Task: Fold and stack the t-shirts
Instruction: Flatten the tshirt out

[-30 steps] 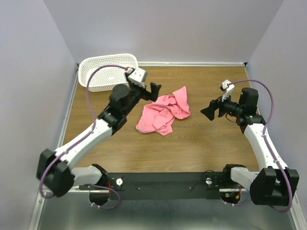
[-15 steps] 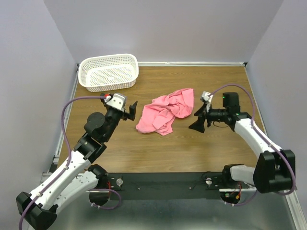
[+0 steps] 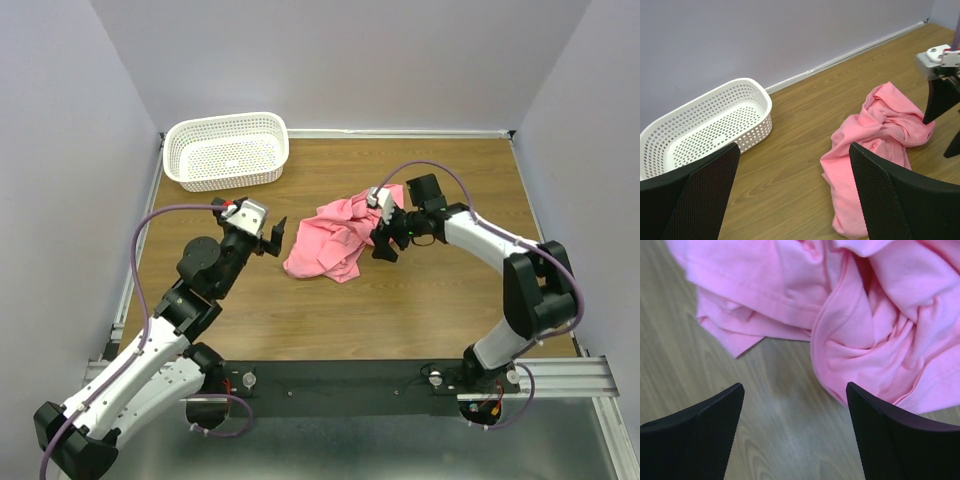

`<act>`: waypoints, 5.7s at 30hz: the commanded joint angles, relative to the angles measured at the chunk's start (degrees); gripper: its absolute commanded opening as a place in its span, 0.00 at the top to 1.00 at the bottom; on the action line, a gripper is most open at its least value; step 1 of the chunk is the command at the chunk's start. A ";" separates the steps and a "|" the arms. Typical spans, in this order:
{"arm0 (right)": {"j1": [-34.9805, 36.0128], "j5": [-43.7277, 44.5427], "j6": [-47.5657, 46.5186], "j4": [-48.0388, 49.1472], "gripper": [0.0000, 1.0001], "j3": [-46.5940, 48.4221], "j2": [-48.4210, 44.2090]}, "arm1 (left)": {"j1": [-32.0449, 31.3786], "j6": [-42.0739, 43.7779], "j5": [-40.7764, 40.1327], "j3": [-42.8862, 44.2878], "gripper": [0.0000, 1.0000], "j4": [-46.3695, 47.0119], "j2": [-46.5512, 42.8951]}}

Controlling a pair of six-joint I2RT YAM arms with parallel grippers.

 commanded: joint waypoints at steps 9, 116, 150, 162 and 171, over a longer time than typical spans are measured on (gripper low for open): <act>2.53 13.54 6.41 2.95 0.25 4.40 8.20 | 0.19 5.05 20.51 -7.91 0.02 8.36 4.97; -9.86 42.10 6.60 -15.25 0.99 45.75 -32.13 | -13.70 -0.74 -3.44 37.69 1.00 12.68 15.69; -11.08 23.01 -7.06 -16.49 0.42 -11.33 -31.62 | 9.16 -21.12 26.25 18.09 1.00 -0.59 39.61; -32.17 20.76 10.73 -6.89 0.43 -6.15 -15.44 | 9.42 -17.88 25.55 17.47 1.00 -1.73 36.19; -39.12 22.92 -5.09 -8.56 0.95 -12.29 -23.24 | 9.60 -15.33 24.41 14.75 1.00 -2.08 32.49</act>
